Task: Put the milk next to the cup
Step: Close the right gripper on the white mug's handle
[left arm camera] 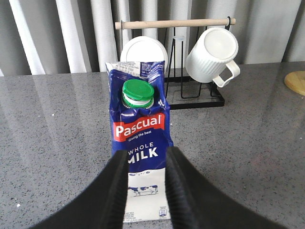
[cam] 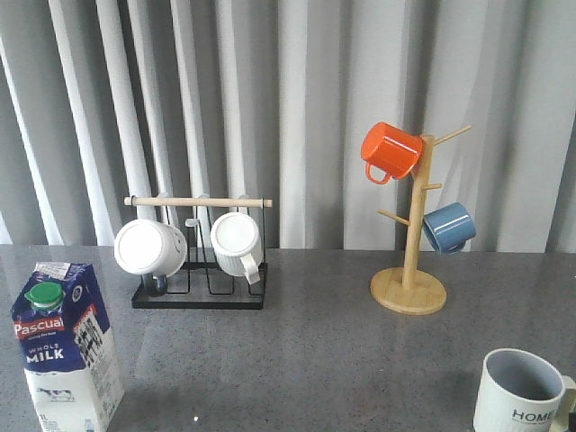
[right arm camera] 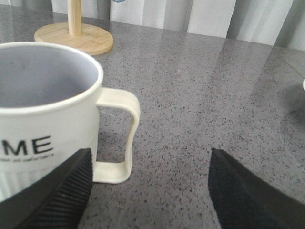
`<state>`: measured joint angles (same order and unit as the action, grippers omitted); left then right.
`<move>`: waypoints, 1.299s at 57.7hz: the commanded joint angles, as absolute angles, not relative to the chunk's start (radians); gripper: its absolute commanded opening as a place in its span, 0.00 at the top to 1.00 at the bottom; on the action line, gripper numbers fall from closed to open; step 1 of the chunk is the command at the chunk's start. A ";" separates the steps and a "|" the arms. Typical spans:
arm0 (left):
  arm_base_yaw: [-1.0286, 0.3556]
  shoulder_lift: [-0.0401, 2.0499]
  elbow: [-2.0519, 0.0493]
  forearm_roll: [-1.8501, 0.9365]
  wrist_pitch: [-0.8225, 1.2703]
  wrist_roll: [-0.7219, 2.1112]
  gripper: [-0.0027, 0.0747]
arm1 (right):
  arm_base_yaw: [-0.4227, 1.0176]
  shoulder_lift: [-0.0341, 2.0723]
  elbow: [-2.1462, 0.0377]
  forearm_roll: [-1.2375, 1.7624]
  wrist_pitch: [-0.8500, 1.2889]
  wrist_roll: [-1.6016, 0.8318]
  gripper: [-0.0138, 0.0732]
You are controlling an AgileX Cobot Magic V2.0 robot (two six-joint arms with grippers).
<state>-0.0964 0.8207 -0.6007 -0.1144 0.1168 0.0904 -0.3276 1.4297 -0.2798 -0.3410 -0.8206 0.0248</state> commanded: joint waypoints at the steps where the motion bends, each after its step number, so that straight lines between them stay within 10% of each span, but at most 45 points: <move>1: -0.103 0.816 -0.637 -0.118 0.048 0.082 0.70 | -0.334 1.440 -0.318 -0.337 -0.927 0.014 0.27; 47: -0.103 0.816 -0.637 -0.118 0.048 0.082 0.70 | -0.334 1.628 -0.423 -0.346 -0.997 0.025 0.33; 65: -0.103 0.816 -0.637 -0.118 0.048 0.082 0.70 | -0.334 1.672 -0.423 -0.406 -1.033 0.033 0.86; 75: -0.103 0.816 -0.637 -0.118 0.048 0.082 0.70 | -0.334 1.673 -0.456 -0.411 -1.014 0.038 0.85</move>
<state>-0.0964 0.8207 -0.6007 -0.1141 0.1168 0.0904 -0.3276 1.6996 -0.4211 -0.4098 -0.9411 0.0373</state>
